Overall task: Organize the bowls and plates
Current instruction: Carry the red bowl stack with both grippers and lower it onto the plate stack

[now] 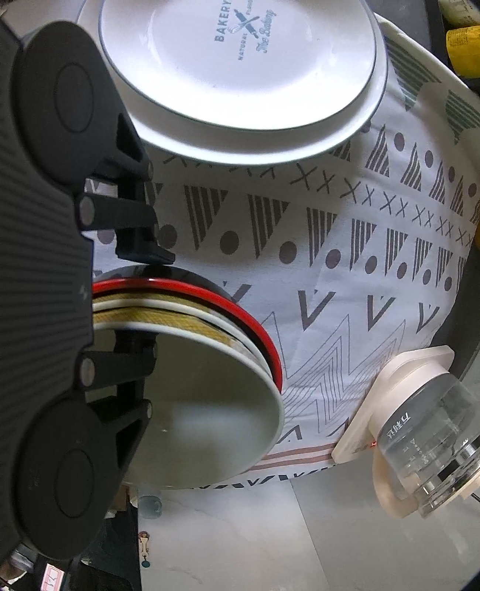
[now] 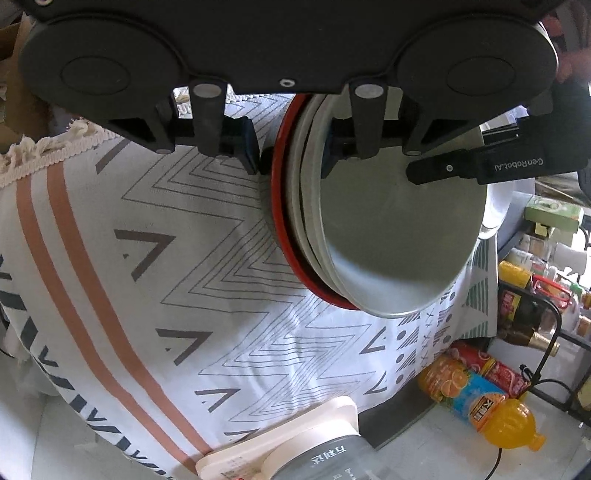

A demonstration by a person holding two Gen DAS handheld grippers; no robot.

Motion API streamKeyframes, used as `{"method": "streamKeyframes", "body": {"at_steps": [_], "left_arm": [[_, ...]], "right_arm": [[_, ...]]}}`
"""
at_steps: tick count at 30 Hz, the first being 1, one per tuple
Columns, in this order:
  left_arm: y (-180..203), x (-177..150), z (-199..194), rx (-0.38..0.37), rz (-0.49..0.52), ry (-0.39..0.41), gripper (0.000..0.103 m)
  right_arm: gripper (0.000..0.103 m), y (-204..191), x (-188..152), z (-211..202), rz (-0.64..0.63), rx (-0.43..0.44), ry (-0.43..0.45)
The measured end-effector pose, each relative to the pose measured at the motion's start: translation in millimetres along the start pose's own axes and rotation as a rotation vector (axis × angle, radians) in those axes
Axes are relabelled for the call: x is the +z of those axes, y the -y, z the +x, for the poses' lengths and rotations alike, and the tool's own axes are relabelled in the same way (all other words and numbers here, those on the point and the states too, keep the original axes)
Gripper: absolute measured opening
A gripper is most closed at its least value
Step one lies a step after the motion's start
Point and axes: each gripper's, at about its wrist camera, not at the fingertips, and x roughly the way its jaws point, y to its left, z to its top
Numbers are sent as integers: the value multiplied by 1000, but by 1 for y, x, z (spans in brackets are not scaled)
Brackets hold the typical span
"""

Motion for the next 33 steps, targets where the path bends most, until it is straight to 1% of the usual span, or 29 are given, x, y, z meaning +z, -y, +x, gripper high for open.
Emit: {"method": "streamKeyframes", "body": {"at_steps": [7,16,24,33], "left_arm": [[0,4,-19,-15,34,33,27],[-16,16,-55,-39,55,74,27],[-51,29,-88,-56,65,100,28],[-101,39,-116,-52,69,111,28]], "right_arm": [[32,-11,1,-9,3,14,31],[32,-49,6,-22,-25,19,78],[32,-96,4,-21,-57,31,114],[31,-149,-5,-5,-63,33,127]]}}
